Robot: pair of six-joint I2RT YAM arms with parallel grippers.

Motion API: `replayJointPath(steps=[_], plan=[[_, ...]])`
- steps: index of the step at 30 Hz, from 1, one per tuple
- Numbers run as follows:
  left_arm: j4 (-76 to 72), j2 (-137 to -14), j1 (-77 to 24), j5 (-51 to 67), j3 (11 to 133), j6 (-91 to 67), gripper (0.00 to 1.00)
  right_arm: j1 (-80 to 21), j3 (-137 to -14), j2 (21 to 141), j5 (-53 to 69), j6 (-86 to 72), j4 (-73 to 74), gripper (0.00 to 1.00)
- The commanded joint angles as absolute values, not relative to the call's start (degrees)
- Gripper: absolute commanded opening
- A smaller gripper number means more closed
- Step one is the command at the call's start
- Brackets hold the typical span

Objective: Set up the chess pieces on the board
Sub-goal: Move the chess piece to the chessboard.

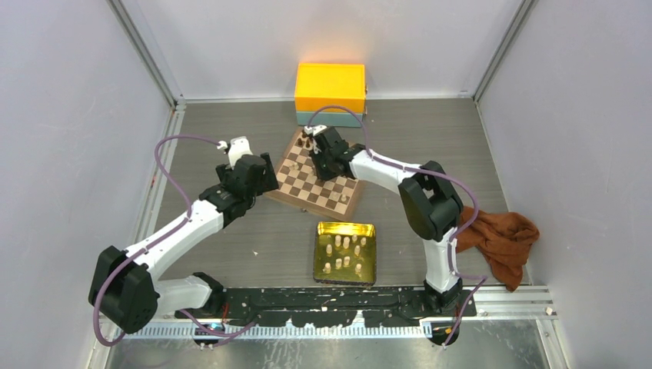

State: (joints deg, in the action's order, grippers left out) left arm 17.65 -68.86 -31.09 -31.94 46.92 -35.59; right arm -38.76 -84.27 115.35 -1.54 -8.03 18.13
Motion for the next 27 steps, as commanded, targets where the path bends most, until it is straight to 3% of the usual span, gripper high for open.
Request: replayJointPath(steps=[1,27], plan=[[16.2,-66.59,-30.85,-32.04,46.5,-36.29,0.97,-38.87,-81.96,108.76,-2.37,-8.92,16.29,0.05],[16.21,-66.75,-30.85,-31.21,46.12,-37.0,0.97,-41.28,-72.91,103.17,-3.27,-9.93,16.53,0.05]])
